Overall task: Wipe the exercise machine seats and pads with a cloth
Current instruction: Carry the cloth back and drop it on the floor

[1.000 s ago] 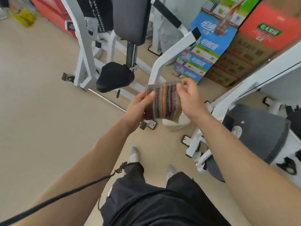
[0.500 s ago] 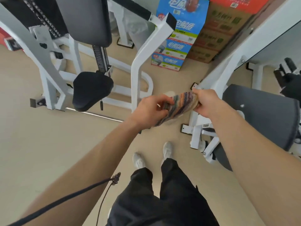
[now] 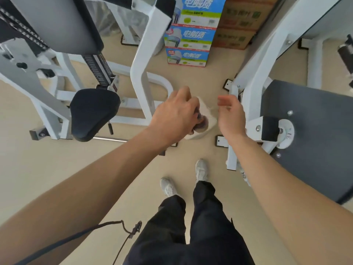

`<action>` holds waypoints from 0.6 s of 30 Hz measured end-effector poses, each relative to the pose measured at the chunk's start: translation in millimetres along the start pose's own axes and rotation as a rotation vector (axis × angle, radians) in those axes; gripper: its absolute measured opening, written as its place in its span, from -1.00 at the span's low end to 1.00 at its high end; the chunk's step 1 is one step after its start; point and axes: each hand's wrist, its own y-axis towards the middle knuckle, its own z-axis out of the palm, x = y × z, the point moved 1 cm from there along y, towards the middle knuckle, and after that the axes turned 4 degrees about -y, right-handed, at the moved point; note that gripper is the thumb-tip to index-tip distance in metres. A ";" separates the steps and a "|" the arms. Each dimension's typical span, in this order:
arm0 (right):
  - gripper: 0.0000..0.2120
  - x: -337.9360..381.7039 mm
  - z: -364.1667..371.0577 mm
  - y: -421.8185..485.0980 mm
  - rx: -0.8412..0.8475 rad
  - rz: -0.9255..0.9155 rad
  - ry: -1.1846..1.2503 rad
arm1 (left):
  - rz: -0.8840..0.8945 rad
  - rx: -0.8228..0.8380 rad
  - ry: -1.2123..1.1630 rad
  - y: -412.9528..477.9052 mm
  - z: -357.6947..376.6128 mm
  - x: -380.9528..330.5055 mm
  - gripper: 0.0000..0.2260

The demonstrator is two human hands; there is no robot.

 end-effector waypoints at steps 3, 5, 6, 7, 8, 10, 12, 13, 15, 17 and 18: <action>-0.63 -2.4 6.7 3.8 0.287 -0.120 0.202 | -0.043 0.025 -0.196 20.6 16.4 14.8 -0.85; -0.58 -11.2 13.3 14.2 0.494 -0.116 0.225 | -0.107 0.145 -0.318 34.5 27.1 31.8 -0.89; -0.60 -15.3 15.9 20.2 0.537 -0.130 0.141 | -0.139 0.210 -0.363 40.2 31.0 40.3 -0.92; -0.64 -20.7 17.9 27.7 0.546 -0.157 0.008 | -0.158 0.257 -0.394 45.1 36.4 50.3 -0.95; -0.68 -26.3 20.7 36.4 0.554 -0.181 -0.114 | -0.165 0.279 -0.416 49.2 41.2 59.8 -0.94; -0.73 -38.2 28.1 55.5 0.615 -0.197 -0.268 | -0.205 0.298 -0.506 54.0 55.1 81.1 -0.91; -0.77 -48.7 41.5 74.1 0.692 -0.215 -0.383 | -0.320 0.343 -0.735 53.7 74.9 102.1 -0.90; -0.80 -55.0 49.7 83.9 0.706 -0.226 -0.428 | -0.393 0.368 -0.875 52.3 88.4 112.8 -0.89; -0.79 -64.6 64.9 101.7 0.700 -0.170 -0.443 | -0.522 0.364 -1.085 47.7 120.7 133.8 -0.87; -0.63 -73.5 79.4 118.4 0.682 -0.073 -0.337 | -0.645 0.314 -1.248 42.7 155.9 150.4 -0.82; -0.58 -79.4 87.0 124.8 0.656 -0.016 -0.249 | -0.715 0.287 -1.325 40.8 171.1 155.0 -0.82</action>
